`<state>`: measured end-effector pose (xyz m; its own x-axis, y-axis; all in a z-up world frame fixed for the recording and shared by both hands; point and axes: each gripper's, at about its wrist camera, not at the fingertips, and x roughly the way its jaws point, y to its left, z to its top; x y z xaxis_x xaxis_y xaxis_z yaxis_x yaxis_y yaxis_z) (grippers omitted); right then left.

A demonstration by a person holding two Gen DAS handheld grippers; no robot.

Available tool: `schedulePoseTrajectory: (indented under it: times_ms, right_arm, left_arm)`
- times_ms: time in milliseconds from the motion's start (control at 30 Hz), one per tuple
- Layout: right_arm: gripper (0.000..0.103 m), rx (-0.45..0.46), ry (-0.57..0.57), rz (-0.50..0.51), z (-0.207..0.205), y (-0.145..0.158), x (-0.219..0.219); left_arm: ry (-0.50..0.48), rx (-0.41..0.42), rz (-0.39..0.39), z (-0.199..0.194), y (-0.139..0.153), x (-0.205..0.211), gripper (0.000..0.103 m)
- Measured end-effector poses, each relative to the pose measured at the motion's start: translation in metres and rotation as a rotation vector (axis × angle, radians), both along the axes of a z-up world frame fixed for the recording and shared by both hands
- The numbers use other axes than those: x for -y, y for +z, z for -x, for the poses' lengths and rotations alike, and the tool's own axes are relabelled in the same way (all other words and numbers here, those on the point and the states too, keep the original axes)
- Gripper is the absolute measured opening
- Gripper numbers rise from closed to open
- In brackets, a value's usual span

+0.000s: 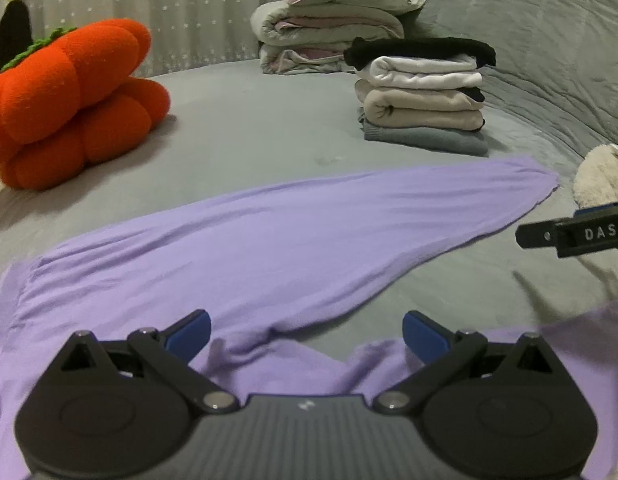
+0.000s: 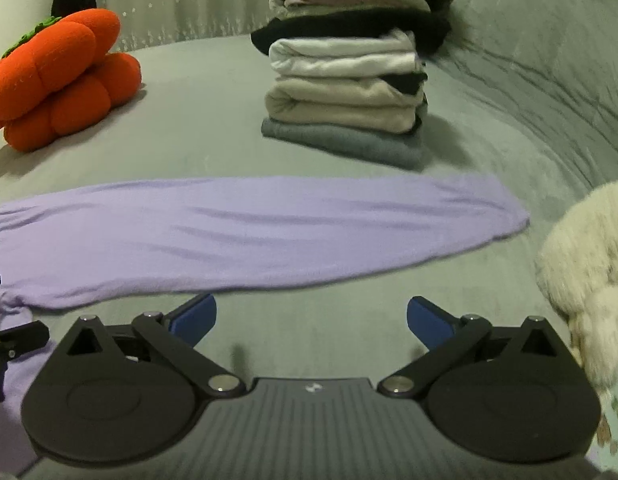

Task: Fold clothes

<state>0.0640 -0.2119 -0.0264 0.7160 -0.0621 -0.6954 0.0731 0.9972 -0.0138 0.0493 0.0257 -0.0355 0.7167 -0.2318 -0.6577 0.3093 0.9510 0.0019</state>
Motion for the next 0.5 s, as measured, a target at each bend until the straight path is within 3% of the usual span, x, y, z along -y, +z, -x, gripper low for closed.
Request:
schedulePoseTrajectory:
  times_ms: [233, 500]
  right_arm:
    - [0.103, -0.034, 0.053, -0.094, 0.016, 0.015, -0.016]
    - [0.103, -0.035, 0.147, -0.212, 0.008, 0.022, -0.054]
  left_arm:
    - [0.124, -0.058, -0.016, 0.023, 0.011, -0.006, 0.102]
    - [0.308, -0.129, -0.053, 0.023, 0.005, -0.05, 0.102]
